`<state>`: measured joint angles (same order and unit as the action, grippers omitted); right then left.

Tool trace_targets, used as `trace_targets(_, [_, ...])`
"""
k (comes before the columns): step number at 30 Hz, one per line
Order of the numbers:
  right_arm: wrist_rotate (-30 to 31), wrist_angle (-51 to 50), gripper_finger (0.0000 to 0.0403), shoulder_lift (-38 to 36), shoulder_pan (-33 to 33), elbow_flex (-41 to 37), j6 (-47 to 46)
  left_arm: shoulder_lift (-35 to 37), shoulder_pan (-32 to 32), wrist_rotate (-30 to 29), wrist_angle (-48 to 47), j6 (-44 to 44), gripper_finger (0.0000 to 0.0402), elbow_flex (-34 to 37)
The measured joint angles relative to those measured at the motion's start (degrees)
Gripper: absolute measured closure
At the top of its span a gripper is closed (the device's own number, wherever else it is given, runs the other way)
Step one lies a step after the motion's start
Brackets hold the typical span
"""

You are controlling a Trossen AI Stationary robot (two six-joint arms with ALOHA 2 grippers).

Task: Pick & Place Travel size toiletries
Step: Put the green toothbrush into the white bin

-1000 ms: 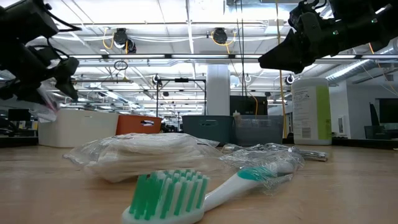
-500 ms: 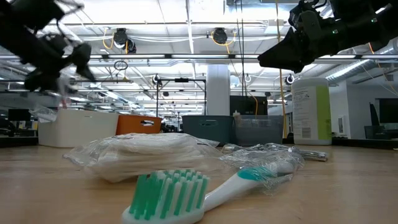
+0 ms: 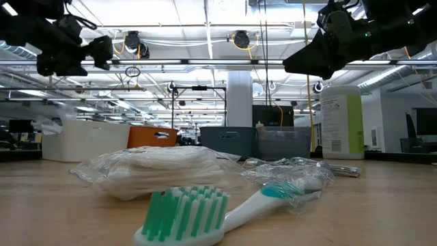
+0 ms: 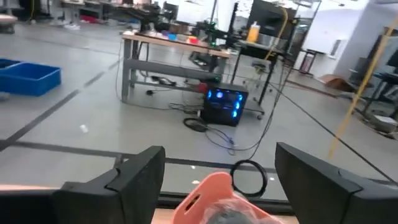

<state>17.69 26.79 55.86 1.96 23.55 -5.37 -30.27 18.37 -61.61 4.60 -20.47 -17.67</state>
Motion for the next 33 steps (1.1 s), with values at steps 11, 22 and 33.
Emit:
trace_targets(11, [-5.05, 0.26, 0.0264, 0.4, 0.0, 0.0, -0.78, -3.74, 1.74, 37.35, 1.8, -1.95, 0.0139, 0.0])
trace_targets(22, [-8.36, 2.75, 0.0235, 20.17, -0.07, 6.54, -6.51, -9.22, -2.81, 45.1, 6.75, -2.77, 0.0165, 0.02])
trace_targets(33, [-16.63, 2.54, 0.0195, 41.97, 2.33, 24.35, 0.59, -17.78, -3.74, 45.08, 8.41, -5.58, 0.0186, 0.02])
